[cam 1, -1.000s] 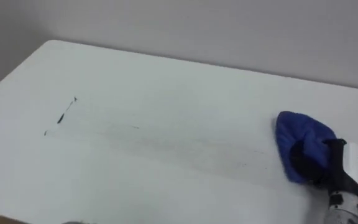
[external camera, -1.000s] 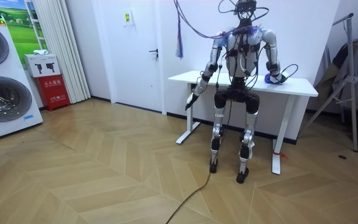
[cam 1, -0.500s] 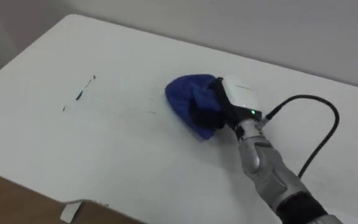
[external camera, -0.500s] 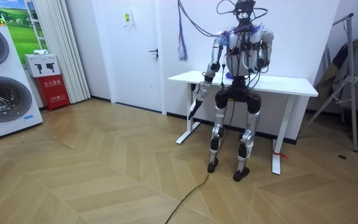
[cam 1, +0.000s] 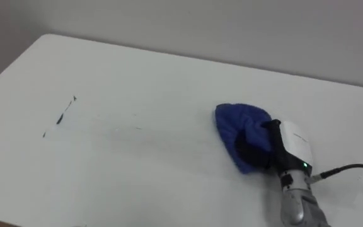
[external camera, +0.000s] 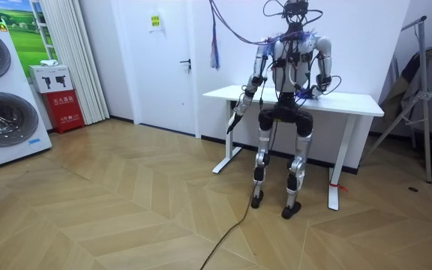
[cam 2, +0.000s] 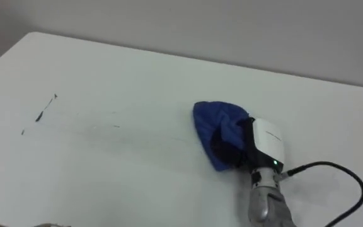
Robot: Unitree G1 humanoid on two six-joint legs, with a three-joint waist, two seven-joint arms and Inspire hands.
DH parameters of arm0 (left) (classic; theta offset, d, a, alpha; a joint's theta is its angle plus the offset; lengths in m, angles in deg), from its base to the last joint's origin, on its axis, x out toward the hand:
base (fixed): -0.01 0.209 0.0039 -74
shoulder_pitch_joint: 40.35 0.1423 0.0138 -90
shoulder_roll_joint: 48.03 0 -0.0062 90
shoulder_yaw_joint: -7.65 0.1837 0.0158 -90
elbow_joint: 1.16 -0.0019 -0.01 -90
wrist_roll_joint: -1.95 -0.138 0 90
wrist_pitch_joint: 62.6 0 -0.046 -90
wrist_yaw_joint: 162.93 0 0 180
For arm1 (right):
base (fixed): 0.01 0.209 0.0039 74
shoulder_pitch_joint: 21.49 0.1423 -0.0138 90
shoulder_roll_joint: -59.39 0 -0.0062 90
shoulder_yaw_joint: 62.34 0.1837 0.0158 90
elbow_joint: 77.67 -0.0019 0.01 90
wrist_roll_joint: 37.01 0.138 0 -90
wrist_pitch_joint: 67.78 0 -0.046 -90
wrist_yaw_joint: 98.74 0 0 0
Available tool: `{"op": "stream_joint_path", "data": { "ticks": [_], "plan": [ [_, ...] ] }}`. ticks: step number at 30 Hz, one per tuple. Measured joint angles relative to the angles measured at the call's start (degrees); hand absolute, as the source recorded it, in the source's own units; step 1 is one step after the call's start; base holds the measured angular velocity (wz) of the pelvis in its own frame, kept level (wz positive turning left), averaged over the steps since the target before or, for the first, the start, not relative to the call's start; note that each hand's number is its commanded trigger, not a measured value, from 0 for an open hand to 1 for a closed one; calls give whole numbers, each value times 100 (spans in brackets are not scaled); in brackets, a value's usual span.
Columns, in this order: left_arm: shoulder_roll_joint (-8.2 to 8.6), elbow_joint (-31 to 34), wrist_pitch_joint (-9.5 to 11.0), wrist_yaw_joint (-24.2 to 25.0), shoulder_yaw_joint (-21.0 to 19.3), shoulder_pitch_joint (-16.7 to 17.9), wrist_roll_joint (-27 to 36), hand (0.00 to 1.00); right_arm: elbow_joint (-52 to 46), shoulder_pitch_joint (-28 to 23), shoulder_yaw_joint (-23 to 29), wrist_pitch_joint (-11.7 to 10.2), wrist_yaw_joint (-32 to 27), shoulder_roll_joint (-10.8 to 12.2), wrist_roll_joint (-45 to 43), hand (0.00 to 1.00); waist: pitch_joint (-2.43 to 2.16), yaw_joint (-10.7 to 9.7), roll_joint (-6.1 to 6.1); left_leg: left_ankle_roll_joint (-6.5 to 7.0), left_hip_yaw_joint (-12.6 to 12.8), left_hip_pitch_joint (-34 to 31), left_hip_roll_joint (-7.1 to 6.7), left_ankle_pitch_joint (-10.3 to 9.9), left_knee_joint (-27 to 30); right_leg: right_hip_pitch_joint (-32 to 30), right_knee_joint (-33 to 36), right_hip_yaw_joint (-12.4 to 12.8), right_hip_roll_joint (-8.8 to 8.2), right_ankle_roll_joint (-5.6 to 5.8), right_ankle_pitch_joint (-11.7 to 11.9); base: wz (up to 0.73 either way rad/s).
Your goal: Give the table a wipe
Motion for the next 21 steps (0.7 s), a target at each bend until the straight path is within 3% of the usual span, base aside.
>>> {"op": "stream_joint_path", "data": {
  "ticks": [1,4,7,11,12,16,17,19,21],
  "plan": [
    [41,-12,-32,-12,26,-21,0,0,-11,95,-91,110,78,0,-19,100,1,40,2,-7,38,-1,13,4,-6,-29,18,27,6,-9,6,-30],
    [101,-136,-174,-49,369,-141,4,0,-86,713,-686,635,503,128,-192,100,10,483,-28,-47,188,-59,105,22,-18,-254,73,157,102,-120,74,-45],
    [98,-168,-294,-99,601,-143,8,0,-44,1149,-1021,673,712,258,-200,100,51,609,-96,-82,161,-120,139,44,23,-297,40,114,142,-140,88,5],
    [97,-21,-413,-100,589,89,19,0,-29,1055,-988,584,717,303,-205,100,61,588,-92,-84,0,-142,129,44,28,-232,-50,-37,142,-139,89,27],
    [94,34,-407,-100,577,215,26,0,-29,879,-939,469,586,251,-186,100,66,526,-84,-83,-29,-148,122,44,27,-177,-68,-24,139,-138,88,24],
    [94,-87,-373,-97,237,424,30,0,-5,-109,-261,-355,-67,202,-13,100,60,117,-73,-82,-52,-19,32,45,25,79,-250,-8,74,-74,50,29],
    [96,-105,-371,-96,128,444,24,0,-30,-246,-130,-441,-139,201,-23,100,59,53,-72,-82,-22,4,24,45,27,103,-246,-8,65,-64,44,11],
    [79,-119,-330,-103,-310,499,-163,0,-38,-786,503,-724,-512,134,-88,100,53,-268,-80,-81,-24,97,-8,45,32,240,-253,-16,36,-44,31,13],
    [63,-109,-248,-131,-505,535,-256,0,-24,-1124,982,-759,-746,2,-51,100,13,-362,-49,-77,-13,121,-30,42,33,283,-235,-20,13,-35,33,-4]
  ]
}}
